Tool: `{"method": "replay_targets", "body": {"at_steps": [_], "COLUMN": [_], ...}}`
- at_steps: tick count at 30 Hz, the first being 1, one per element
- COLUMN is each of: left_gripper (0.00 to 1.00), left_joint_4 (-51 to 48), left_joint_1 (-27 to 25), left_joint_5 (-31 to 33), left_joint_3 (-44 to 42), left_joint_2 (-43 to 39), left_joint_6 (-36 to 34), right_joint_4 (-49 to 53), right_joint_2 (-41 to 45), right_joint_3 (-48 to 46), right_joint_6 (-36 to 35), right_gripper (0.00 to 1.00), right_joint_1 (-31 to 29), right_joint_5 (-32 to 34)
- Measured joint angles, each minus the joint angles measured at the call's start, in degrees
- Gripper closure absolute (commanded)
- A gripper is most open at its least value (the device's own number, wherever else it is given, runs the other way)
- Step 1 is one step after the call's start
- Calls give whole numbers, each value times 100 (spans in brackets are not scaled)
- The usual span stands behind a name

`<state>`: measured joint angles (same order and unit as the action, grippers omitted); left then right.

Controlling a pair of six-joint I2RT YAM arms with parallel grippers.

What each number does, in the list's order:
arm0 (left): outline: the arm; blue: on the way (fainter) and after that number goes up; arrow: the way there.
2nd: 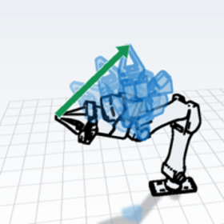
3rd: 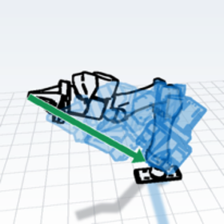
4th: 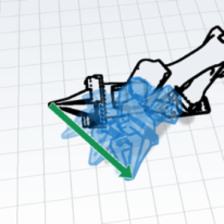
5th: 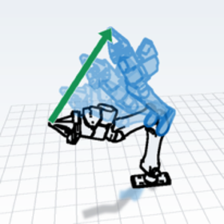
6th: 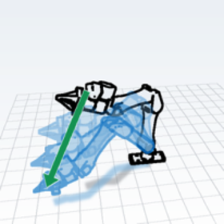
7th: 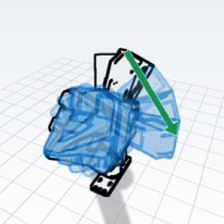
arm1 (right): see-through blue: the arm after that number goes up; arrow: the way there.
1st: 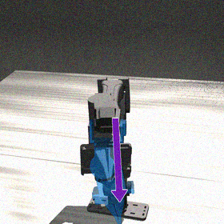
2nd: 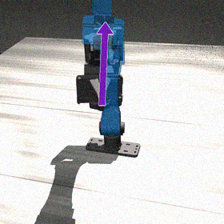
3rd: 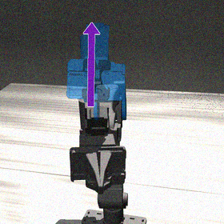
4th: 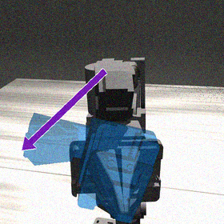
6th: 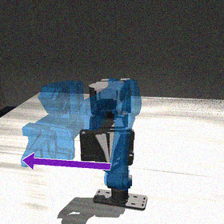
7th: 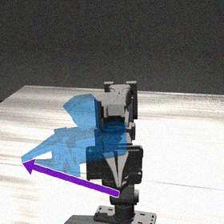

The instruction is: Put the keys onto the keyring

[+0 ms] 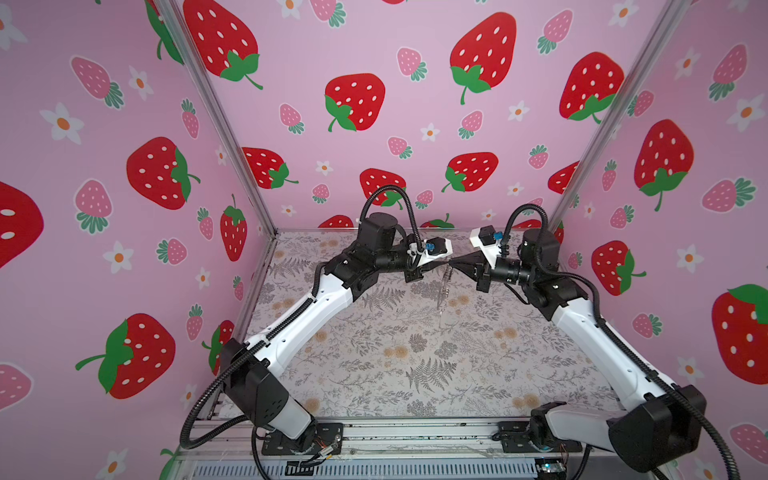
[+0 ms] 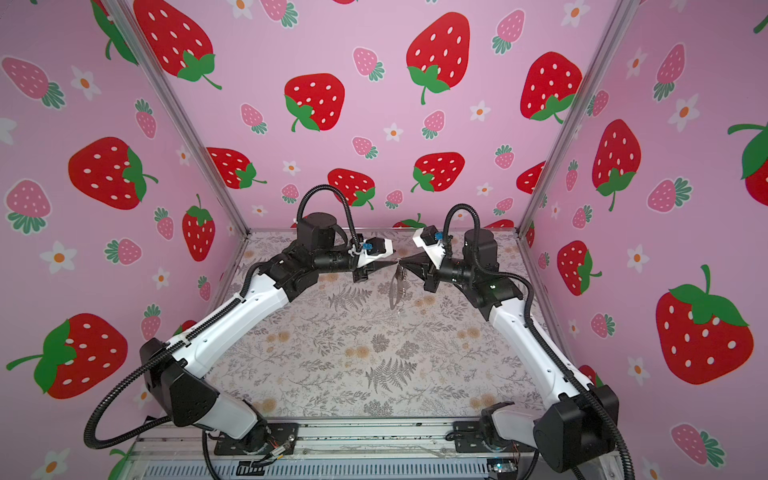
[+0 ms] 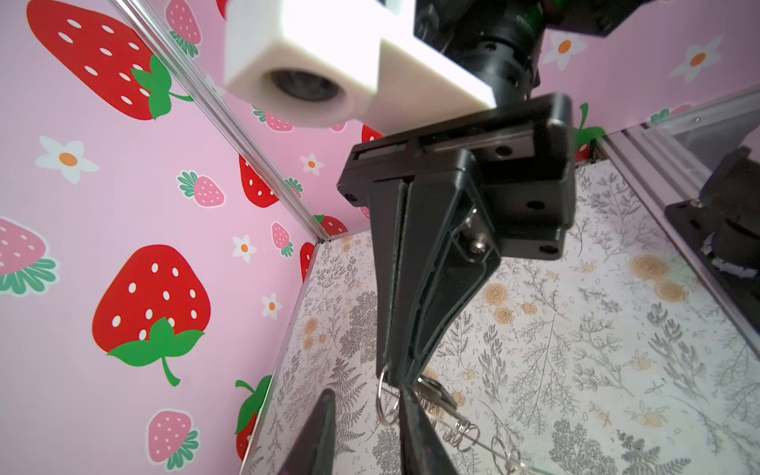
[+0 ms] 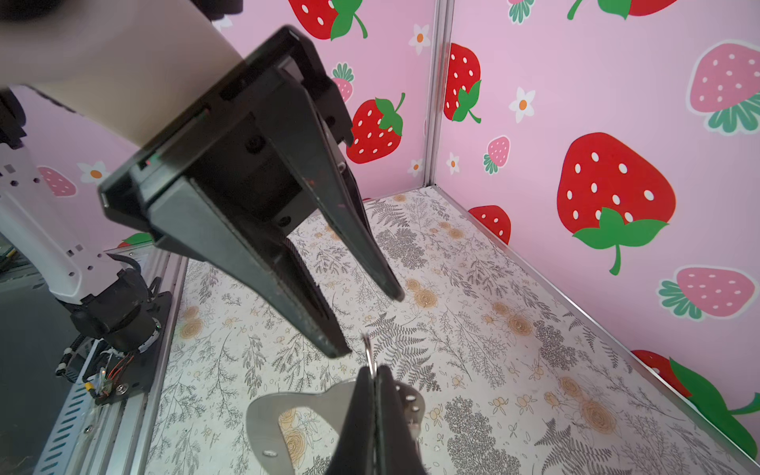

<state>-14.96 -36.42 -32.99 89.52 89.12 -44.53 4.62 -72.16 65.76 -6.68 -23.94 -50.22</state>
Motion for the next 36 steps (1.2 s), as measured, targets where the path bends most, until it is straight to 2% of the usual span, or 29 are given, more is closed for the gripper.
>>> {"method": "replay_targets", "body": {"at_steps": [13,16,21,25,27,34,35,36], "left_gripper": [78,83,86,93,100,100,98,90], "left_joint_4": [-691,-787,-938,-986,-1005,-1097,-1102,-1104], "left_joint_1": [-142,-151,-164,-162,-162,-170,-173,-175], "left_joint_5": [341,369,407,435,444,404,400,398], "left_joint_3": [203,247,317,409,452,619,629,634], "left_joint_2": [42,52,76,131,144,195,197,199], "left_joint_6": [-699,-789,-852,-946,-966,-1003,-1014,-1021], "right_joint_4": [284,286,282,280,280,162,146,136], "right_joint_2": [0,0,0,2,2,120,146,170], "right_joint_3": [52,52,52,52,52,4,-13,-31], "right_joint_6": [-57,-66,-74,-96,-103,-199,-216,-229], "right_gripper": [100,100,100,100,100,100,100,100], "right_joint_1": [-197,-240,-291,-310,-321,-339,-339,-339], "right_joint_5": [238,269,356,433,459,590,605,623]}}
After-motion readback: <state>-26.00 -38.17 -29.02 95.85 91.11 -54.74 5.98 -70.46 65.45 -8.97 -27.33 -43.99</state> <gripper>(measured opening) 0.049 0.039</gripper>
